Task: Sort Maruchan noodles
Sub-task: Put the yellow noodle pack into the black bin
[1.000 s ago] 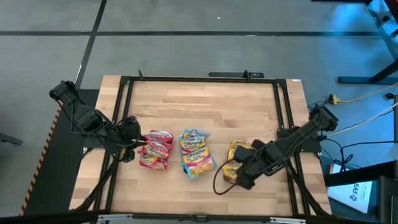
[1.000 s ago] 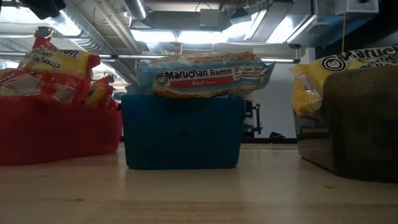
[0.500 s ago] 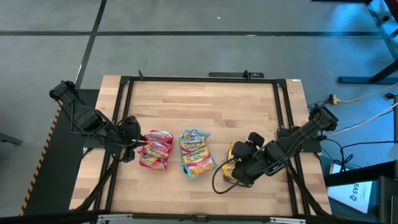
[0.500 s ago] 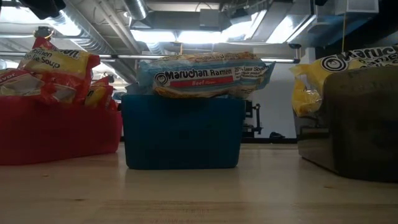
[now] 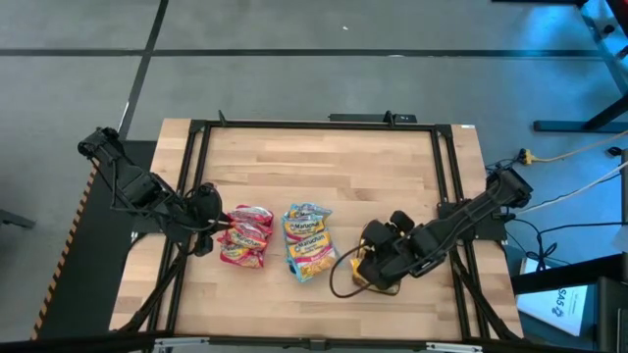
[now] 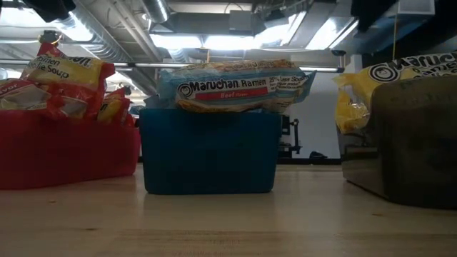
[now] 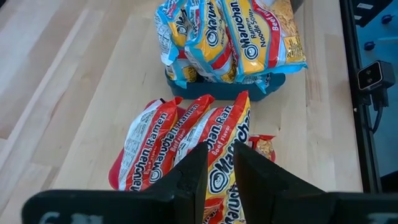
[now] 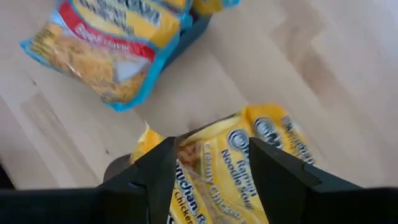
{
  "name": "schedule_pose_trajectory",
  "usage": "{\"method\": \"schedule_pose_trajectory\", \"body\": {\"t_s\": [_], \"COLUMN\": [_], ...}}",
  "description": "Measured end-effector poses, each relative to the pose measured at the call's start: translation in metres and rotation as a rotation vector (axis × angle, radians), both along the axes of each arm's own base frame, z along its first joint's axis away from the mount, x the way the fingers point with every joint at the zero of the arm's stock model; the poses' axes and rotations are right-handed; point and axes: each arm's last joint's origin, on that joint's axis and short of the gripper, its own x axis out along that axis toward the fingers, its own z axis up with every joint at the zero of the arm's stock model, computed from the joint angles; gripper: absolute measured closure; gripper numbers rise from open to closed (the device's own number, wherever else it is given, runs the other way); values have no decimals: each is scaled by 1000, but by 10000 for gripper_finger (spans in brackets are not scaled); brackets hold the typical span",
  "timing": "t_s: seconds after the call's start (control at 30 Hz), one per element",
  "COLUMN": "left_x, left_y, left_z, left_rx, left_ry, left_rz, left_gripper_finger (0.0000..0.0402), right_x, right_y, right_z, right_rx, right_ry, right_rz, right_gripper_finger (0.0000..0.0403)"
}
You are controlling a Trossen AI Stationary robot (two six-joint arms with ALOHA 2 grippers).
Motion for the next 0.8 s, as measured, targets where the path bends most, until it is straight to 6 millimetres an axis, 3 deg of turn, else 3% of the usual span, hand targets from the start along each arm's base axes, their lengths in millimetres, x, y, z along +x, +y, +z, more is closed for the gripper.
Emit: {"method": "schedule_pose_trajectory", "body": {"t_s": [0.13,0.37,0.6,0.8], "left_x": [0,0,0,0], "left_y": [0,0,0,0], "left_z": [0,0,0,0], "left_rx": [-1,1,3,3], "left_ry": [-6,-6,-5,-5], "left_rz": [2,2,2,2], "left_gripper_finger": [331,331,331,331], "right_x": [0,1,0,-7], "right_y": [-2,-7,-5,-4], "right_z": [-13,-14,-16,-36], "right_rx": [-7,1,75,148], "right_ry": [16,29,74,185], "right_rz": [-32,-49,-60,-75], "right_gripper_finger": [205,208,267,312]}}
